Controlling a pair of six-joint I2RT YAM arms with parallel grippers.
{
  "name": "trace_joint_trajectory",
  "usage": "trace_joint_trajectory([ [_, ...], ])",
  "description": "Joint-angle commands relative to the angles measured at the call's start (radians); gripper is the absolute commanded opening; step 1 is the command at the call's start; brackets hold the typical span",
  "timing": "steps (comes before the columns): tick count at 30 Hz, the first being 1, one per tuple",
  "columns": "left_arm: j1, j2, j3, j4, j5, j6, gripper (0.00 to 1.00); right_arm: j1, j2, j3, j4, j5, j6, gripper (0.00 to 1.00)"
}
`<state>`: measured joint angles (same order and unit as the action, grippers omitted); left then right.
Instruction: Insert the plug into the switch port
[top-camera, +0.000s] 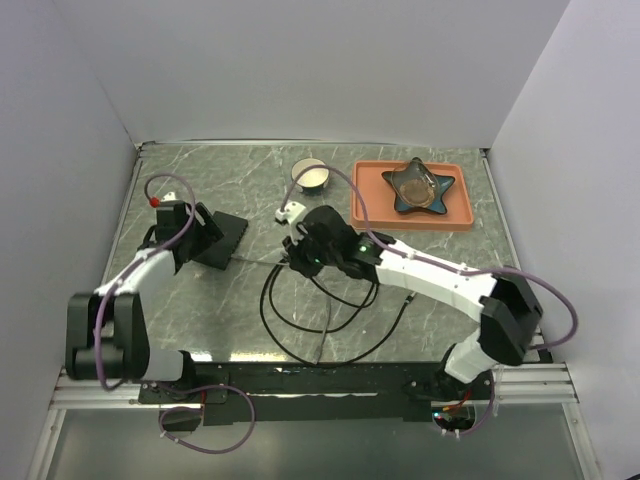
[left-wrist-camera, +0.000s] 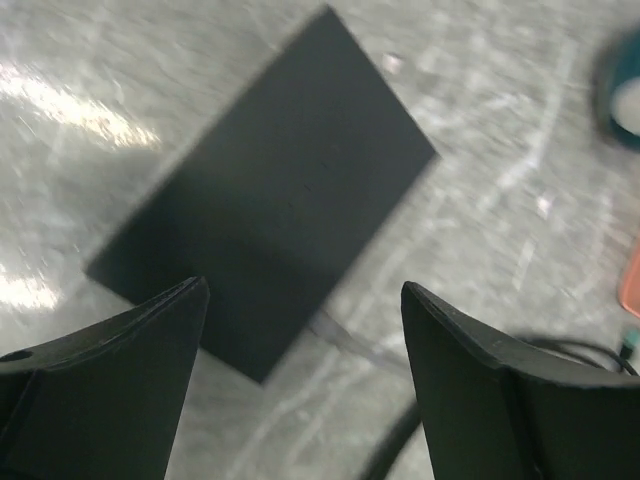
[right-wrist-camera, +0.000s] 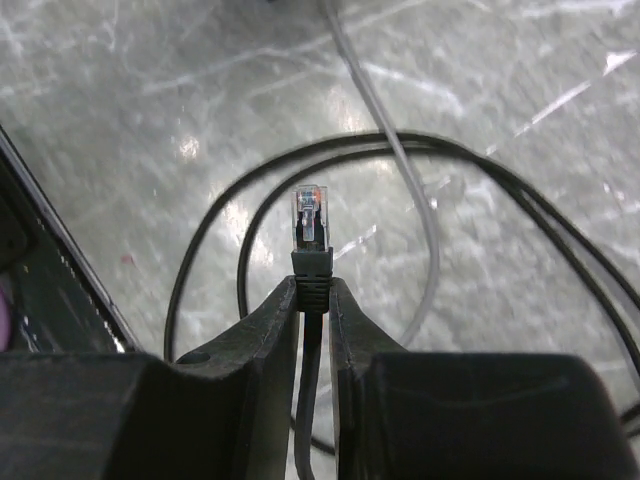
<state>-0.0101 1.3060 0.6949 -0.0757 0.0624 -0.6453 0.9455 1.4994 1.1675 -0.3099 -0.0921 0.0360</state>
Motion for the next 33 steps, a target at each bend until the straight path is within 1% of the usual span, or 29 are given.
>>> trace_joint_trajectory([
  [1, 0.059, 0.140, 0.104, 0.010, 0.001, 0.036, 0.82, -0.034, 0.103, 0.160, 0.043, -0.058, -0.002, 0.00],
  [6, 0.082, 0.281, 0.166, 0.048, -0.018, 0.052, 0.77, -0.077, 0.290, 0.288, 0.026, -0.100, -0.028, 0.00],
  [8, 0.082, 0.314, 0.187, 0.057, -0.029, 0.065, 0.76, -0.085, 0.341, 0.349, 0.005, -0.104, -0.028, 0.00],
  [9, 0.082, 0.341, 0.196, 0.059, -0.038, 0.071, 0.75, -0.091, 0.390, 0.369, -0.001, -0.110, -0.065, 0.00],
  [11, 0.082, 0.361, 0.209, 0.068, -0.050, 0.085, 0.74, -0.100, 0.436, 0.431, -0.035, -0.130, -0.070, 0.00],
  [12, 0.082, 0.387, 0.216, 0.068, -0.049, 0.091, 0.72, -0.106, 0.477, 0.449, -0.049, -0.138, -0.070, 0.00],
  [14, 0.082, 0.410, 0.229, 0.094, -0.024, 0.098, 0.69, -0.116, 0.505, 0.475, -0.052, -0.156, -0.067, 0.00],
  [16, 0.084, 0.441, 0.241, 0.093, 0.003, 0.102, 0.61, -0.119, 0.538, 0.489, -0.052, -0.163, -0.068, 0.00],
  [18, 0.084, 0.449, 0.249, 0.100, 0.031, 0.107, 0.57, -0.119, 0.573, 0.507, -0.067, -0.159, -0.079, 0.00],
  [22, 0.082, 0.458, 0.258, 0.100, 0.063, 0.124, 0.55, -0.120, 0.636, 0.584, -0.121, -0.138, -0.099, 0.00],
  [24, 0.082, 0.461, 0.255, 0.108, 0.106, 0.128, 0.54, -0.120, 0.663, 0.606, -0.144, -0.138, -0.108, 0.00],
  [33, 0.050, 0.441, 0.209, 0.151, 0.221, 0.130, 0.55, -0.119, 0.731, 0.728, -0.202, -0.130, -0.134, 0.00],
])
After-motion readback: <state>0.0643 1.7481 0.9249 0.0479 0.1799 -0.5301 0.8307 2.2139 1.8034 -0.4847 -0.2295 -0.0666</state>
